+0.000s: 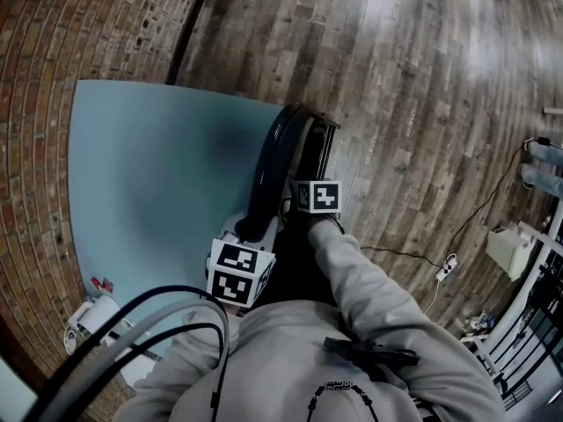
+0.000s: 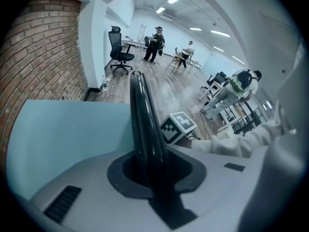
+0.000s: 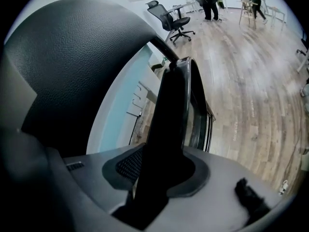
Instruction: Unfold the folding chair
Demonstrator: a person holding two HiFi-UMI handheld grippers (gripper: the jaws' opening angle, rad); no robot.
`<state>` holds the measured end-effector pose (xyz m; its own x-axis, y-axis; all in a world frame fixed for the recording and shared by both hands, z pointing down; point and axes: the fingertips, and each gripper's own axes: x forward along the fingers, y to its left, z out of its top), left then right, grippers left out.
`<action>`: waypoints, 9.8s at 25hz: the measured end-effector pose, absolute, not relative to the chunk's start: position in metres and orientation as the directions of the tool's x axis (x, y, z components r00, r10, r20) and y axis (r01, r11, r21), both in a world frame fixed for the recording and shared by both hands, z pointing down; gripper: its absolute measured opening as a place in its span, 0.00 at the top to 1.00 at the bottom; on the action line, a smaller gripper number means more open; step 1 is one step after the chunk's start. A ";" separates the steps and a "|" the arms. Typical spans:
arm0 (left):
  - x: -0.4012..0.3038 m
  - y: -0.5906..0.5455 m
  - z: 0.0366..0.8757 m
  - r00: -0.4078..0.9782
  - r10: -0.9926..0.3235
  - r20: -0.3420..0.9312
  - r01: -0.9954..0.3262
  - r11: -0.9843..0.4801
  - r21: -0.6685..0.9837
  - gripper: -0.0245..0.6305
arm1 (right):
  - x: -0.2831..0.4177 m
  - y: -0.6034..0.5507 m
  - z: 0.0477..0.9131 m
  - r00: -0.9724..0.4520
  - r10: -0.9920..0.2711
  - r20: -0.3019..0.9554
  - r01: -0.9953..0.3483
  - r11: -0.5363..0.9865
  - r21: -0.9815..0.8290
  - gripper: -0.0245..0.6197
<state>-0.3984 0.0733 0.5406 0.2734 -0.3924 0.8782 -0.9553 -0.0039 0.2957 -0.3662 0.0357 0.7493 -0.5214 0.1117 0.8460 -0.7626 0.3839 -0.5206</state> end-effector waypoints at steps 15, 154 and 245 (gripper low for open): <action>-0.302 0.060 0.482 0.359 -0.497 0.790 -0.927 -0.097 0.361 0.83 | -0.276 0.012 0.697 -0.574 0.006 0.819 -0.789 0.267 -0.554 0.75; 0.018 -0.091 0.665 0.591 -0.382 0.711 -0.800 -0.166 0.576 0.83 | 0.394 -0.108 1.007 -0.890 -0.407 -0.204 0.150 0.161 -0.976 0.71; -0.048 -0.077 0.206 0.628 -0.778 0.041 -0.778 -0.628 -0.012 0.96 | 0.023 -0.083 0.186 -0.545 -0.829 0.124 -0.836 0.548 -0.007 0.95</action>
<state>-0.0484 -0.0773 0.2062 0.6275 -0.7775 0.0409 -0.7778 -0.6284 -0.0116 0.0233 -0.0833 0.1858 -0.5449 -0.8293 0.1237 -0.8362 0.5484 -0.0070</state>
